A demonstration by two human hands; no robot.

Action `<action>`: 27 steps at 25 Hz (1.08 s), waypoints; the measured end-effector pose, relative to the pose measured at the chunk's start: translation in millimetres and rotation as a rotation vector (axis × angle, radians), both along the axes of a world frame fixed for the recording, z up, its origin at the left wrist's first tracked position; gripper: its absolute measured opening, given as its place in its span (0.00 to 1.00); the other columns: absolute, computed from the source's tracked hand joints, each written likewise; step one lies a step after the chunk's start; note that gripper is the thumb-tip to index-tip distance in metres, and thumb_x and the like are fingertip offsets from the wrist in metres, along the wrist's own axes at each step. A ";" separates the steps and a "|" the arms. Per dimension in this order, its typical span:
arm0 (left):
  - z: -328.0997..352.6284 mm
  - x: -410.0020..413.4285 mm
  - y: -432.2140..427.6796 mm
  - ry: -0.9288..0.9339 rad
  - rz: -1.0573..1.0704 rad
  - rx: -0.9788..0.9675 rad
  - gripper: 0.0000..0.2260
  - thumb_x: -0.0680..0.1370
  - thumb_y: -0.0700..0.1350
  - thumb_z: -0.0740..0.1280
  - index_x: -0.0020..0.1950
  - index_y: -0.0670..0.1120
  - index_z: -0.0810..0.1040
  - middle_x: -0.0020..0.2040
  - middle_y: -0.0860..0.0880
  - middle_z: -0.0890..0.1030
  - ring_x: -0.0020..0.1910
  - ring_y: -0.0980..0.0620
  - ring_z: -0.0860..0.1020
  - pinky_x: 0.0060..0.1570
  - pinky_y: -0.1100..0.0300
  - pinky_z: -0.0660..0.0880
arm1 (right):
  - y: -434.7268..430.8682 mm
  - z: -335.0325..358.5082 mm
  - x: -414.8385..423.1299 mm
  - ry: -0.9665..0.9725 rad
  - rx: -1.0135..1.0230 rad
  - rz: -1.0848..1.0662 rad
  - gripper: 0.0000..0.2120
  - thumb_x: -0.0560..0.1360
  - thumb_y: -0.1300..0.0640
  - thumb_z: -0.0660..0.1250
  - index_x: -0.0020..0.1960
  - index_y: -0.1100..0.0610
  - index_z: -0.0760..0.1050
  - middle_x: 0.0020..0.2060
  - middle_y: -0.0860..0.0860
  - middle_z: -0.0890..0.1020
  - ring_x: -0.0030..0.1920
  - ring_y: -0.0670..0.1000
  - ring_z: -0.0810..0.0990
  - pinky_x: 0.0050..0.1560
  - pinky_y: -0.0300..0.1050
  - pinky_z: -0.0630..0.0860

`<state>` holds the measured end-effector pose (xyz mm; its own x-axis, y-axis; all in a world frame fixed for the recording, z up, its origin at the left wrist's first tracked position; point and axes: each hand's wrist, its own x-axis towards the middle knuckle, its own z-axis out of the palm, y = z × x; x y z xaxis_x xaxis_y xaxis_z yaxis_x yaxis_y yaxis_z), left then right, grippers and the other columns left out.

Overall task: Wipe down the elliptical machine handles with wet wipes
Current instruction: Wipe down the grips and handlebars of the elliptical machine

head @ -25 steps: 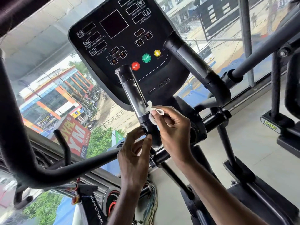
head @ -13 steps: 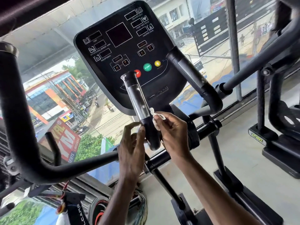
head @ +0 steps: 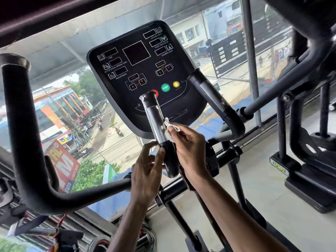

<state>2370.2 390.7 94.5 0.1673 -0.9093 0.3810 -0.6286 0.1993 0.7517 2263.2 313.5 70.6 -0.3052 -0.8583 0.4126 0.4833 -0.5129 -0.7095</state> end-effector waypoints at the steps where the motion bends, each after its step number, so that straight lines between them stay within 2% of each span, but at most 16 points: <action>1: 0.3 0.1 0.2 0.003 -0.004 0.000 0.18 0.78 0.68 0.60 0.63 0.62 0.74 0.44 0.55 0.87 0.44 0.56 0.86 0.47 0.39 0.83 | -1.3 -2.8 -1.3 -0.003 0.038 0.030 0.06 0.78 0.64 0.73 0.54 0.60 0.86 0.47 0.52 0.89 0.49 0.48 0.88 0.53 0.42 0.80; 4: 0.6 0.2 0.6 -0.019 -0.006 -0.012 0.20 0.76 0.71 0.59 0.62 0.64 0.73 0.43 0.55 0.87 0.42 0.55 0.86 0.45 0.39 0.83 | -14.8 12.6 -6.8 -0.030 0.076 0.131 0.07 0.78 0.65 0.74 0.56 0.62 0.86 0.46 0.53 0.89 0.46 0.47 0.87 0.51 0.41 0.79; 8: 0.5 2.0 0.4 -0.014 -0.012 -0.003 0.23 0.75 0.73 0.58 0.63 0.62 0.74 0.44 0.53 0.87 0.43 0.55 0.86 0.46 0.40 0.83 | -22.9 31.6 -7.9 0.002 -0.006 0.129 0.09 0.77 0.65 0.74 0.57 0.63 0.85 0.46 0.52 0.89 0.46 0.46 0.87 0.49 0.37 0.79; 10: 0.2 2.7 0.3 -0.022 -0.013 -0.004 0.23 0.75 0.73 0.58 0.63 0.63 0.74 0.43 0.55 0.87 0.42 0.56 0.86 0.48 0.43 0.83 | -24.8 26.5 -8.0 0.016 0.027 0.143 0.09 0.77 0.65 0.74 0.57 0.64 0.85 0.45 0.51 0.89 0.45 0.45 0.86 0.48 0.37 0.79; 12: -1.4 2.5 0.6 -0.012 -0.009 -0.008 0.21 0.75 0.73 0.58 0.62 0.64 0.74 0.42 0.56 0.87 0.41 0.56 0.86 0.49 0.46 0.82 | -31.1 33.3 -6.6 0.011 0.066 0.140 0.09 0.78 0.65 0.73 0.57 0.64 0.85 0.44 0.50 0.89 0.44 0.44 0.86 0.48 0.38 0.78; 16: -4.5 3.0 -0.5 0.006 0.003 -0.006 0.18 0.77 0.71 0.59 0.61 0.65 0.74 0.41 0.56 0.87 0.40 0.56 0.86 0.50 0.49 0.81 | -35.4 60.0 1.7 0.026 -0.027 0.011 0.08 0.77 0.66 0.73 0.56 0.64 0.85 0.46 0.52 0.88 0.46 0.44 0.86 0.50 0.36 0.79; 20: -2.7 2.1 0.0 0.018 0.010 -0.017 0.12 0.80 0.66 0.61 0.60 0.65 0.74 0.38 0.56 0.84 0.37 0.56 0.85 0.45 0.55 0.79 | -45.1 68.1 3.8 0.055 -0.005 -0.041 0.06 0.78 0.65 0.73 0.54 0.61 0.86 0.40 0.44 0.88 0.44 0.42 0.86 0.49 0.38 0.80; 23: -1.5 2.2 -0.3 0.035 -0.003 -0.016 0.08 0.82 0.60 0.64 0.60 0.63 0.75 0.37 0.54 0.84 0.36 0.57 0.84 0.43 0.58 0.78 | -41.7 75.2 5.3 0.282 -0.201 -0.337 0.07 0.78 0.62 0.73 0.53 0.61 0.86 0.46 0.50 0.88 0.48 0.47 0.87 0.53 0.45 0.82; 25: -1.2 4.1 -0.7 0.055 -0.010 -0.016 0.07 0.82 0.58 0.65 0.60 0.63 0.76 0.37 0.52 0.84 0.36 0.59 0.84 0.43 0.60 0.78 | -30.5 75.5 9.7 0.482 -0.379 -0.573 0.07 0.77 0.66 0.72 0.53 0.61 0.87 0.48 0.52 0.85 0.49 0.48 0.85 0.56 0.39 0.79; 27: -0.6 4.1 -1.1 0.058 -0.017 -0.010 0.08 0.82 0.58 0.65 0.61 0.63 0.76 0.38 0.52 0.85 0.36 0.61 0.83 0.40 0.65 0.77 | -26.9 83.9 9.1 0.685 -0.520 -0.680 0.09 0.76 0.69 0.71 0.51 0.61 0.87 0.48 0.54 0.84 0.49 0.52 0.83 0.59 0.34 0.75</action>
<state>2374.3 389.6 93.9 0.1743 -0.9082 0.3805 -0.5808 0.2172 0.7846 2272.3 286.5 154.5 -0.2166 -0.2691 0.9385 -0.4285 -0.8375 -0.3390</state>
